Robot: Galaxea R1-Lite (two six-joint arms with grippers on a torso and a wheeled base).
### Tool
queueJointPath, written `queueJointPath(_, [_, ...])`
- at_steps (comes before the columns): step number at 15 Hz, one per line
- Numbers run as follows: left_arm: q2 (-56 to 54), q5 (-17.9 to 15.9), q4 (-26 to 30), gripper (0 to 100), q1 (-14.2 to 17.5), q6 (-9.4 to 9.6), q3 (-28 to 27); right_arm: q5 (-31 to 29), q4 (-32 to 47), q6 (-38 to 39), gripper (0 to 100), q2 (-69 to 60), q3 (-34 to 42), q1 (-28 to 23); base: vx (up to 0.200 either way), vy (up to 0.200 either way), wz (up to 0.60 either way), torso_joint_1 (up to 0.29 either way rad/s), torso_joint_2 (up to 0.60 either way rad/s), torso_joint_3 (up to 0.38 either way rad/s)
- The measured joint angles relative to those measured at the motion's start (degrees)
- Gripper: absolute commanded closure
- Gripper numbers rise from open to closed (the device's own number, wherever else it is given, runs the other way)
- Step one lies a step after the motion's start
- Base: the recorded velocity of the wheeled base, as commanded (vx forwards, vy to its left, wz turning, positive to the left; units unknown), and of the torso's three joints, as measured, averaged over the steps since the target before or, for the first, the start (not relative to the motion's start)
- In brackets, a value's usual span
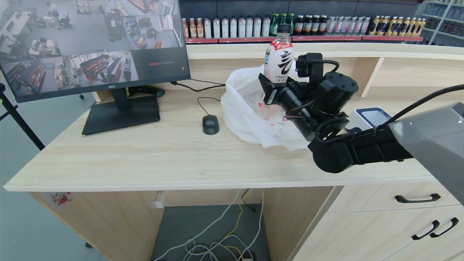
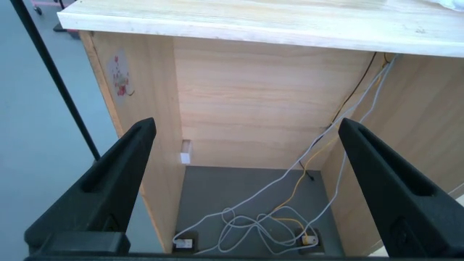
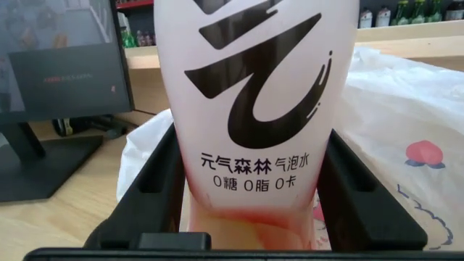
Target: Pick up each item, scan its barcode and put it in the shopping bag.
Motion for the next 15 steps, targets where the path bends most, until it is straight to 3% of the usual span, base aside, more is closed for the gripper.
queueJointPath(5, [0.0, 0.0, 0.0, 0, 0.0, 0.00, 0.0, 0.0, 0.0, -0.2, 100, 6.1, -8.2, -0.3, 0.000, 0.000, 0.00, 0.000, 0.00, 0.000])
queueJointPath(15, [0.0, 0.0, 0.0, 0, 0.0, 0.02, 0.0, -0.1, 0.1, -0.6, 100, 10.3, -8.9, -0.9, 0.000, 0.000, 0.00, 0.000, 0.00, 0.000])
